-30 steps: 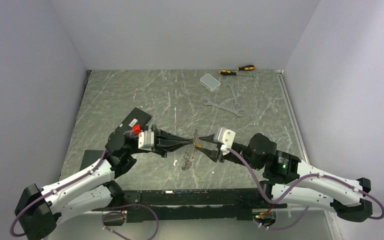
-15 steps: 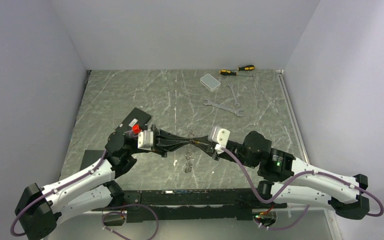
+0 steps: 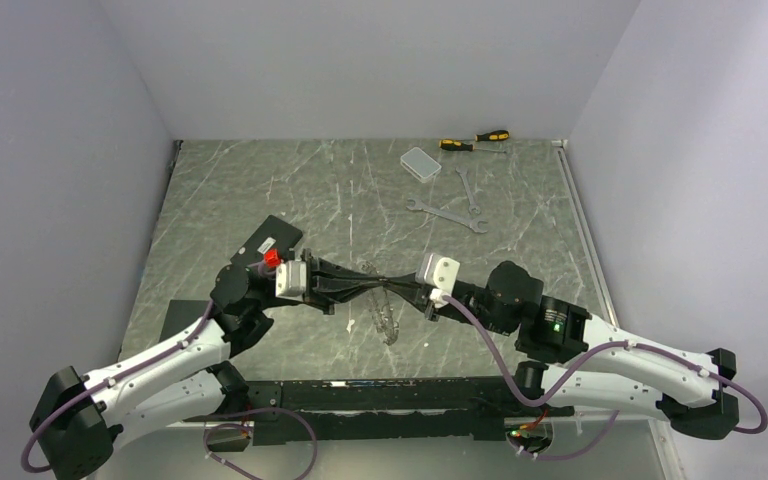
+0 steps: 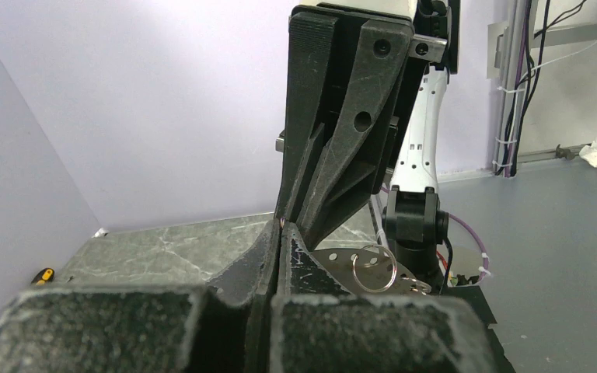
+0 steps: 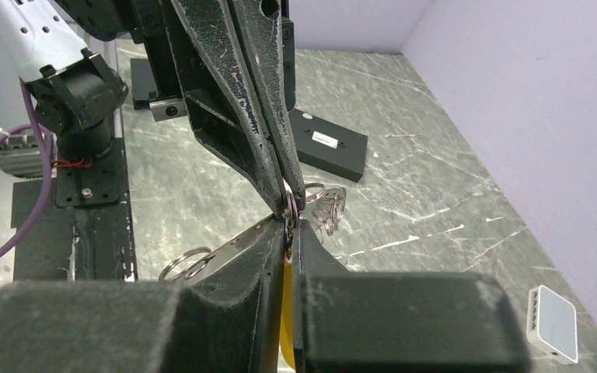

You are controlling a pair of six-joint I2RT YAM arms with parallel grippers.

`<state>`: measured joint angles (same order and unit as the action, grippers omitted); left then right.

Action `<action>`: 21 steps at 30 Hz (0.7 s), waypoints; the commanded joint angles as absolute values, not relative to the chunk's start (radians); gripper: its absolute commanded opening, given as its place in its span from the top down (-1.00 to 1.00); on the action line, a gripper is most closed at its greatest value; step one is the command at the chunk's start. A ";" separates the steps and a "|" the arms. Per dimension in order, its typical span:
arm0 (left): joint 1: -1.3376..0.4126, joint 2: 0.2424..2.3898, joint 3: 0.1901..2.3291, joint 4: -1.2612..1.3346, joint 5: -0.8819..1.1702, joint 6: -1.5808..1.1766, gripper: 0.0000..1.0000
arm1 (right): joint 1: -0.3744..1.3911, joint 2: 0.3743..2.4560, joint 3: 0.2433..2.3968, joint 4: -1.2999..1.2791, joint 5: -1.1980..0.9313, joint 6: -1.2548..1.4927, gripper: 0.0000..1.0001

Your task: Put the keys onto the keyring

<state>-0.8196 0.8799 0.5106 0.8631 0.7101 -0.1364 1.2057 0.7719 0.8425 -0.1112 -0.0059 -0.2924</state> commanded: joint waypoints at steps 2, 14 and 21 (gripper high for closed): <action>-0.823 0.860 0.539 0.820 0.758 -0.121 1.00 | 1.205 0.770 0.894 -0.056 -0.034 -0.293 1.00; -0.824 0.760 0.617 0.352 0.744 0.144 0.50 | 1.205 0.761 0.888 -0.126 -0.035 -0.282 1.00; -0.824 0.744 0.690 0.169 0.744 0.249 0.43 | 1.204 0.779 0.901 -0.169 -0.039 -0.291 1.00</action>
